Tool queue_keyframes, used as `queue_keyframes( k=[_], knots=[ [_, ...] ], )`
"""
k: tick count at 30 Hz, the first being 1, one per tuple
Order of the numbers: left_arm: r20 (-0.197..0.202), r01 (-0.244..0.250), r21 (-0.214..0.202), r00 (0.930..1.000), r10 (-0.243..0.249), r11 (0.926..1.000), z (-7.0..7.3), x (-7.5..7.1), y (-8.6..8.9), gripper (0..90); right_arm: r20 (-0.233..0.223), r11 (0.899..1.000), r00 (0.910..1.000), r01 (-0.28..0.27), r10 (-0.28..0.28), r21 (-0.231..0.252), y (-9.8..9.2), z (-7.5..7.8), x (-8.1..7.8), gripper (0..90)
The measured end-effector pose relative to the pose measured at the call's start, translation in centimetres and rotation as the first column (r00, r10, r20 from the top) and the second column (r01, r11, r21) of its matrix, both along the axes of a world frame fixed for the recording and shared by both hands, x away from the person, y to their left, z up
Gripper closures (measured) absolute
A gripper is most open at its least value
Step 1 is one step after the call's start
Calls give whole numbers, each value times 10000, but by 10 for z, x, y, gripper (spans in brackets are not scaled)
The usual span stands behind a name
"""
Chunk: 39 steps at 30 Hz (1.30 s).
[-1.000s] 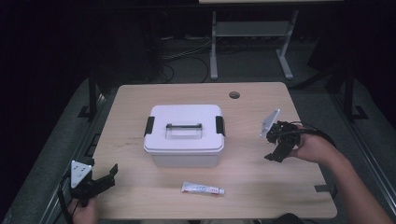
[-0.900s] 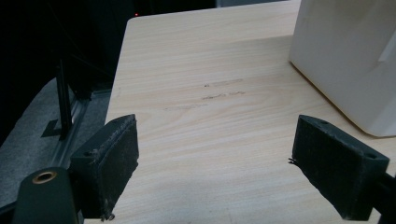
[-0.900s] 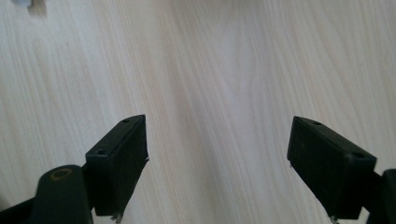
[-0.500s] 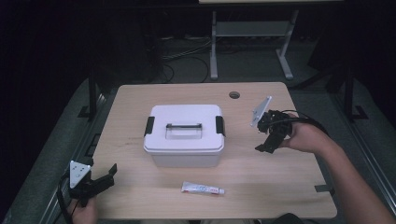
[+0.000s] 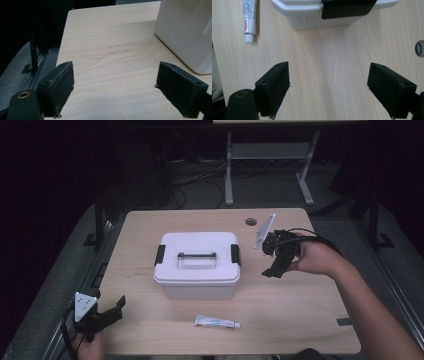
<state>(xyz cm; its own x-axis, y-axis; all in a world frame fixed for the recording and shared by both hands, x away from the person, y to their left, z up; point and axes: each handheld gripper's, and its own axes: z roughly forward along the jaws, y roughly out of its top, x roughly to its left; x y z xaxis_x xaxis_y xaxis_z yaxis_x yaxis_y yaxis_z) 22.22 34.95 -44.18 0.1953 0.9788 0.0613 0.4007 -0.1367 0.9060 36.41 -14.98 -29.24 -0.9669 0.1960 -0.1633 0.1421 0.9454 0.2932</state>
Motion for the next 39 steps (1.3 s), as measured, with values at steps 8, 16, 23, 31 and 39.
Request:
queue_keyframes(
  k=[8, 16, 23, 31, 39],
  knots=[
    [43, -90, -12, 9999, 90, 10000, 0, 0, 1, 141, -87, 9997, 9997, -238, 238, 31, 21, 10, 2, 177],
    [6, -88, 65, 10000, 88, 9999, 0, 0, 2, 141, 76, 9978, 9978, -653, 653, 68, 46, 27, 4, 176],
    [15, -107, 92, 9999, 107, 9999, 0, 0, 2, 141, 138, 9960, 9959, -893, 893, -35, 66, 33, 6, 178],
    [52, -133, 81, 9999, 133, 9999, -1, 0, 3, 141, 10, 9956, 9956, -935, 936, -102, 92, 38, 10, 203],
    [79, -147, 84, 9999, 147, 9999, 0, 0, 4, 140, -192, 9936, 9936, -1116, 1113, -156, 114, 36, 14, 196]
  ],
)
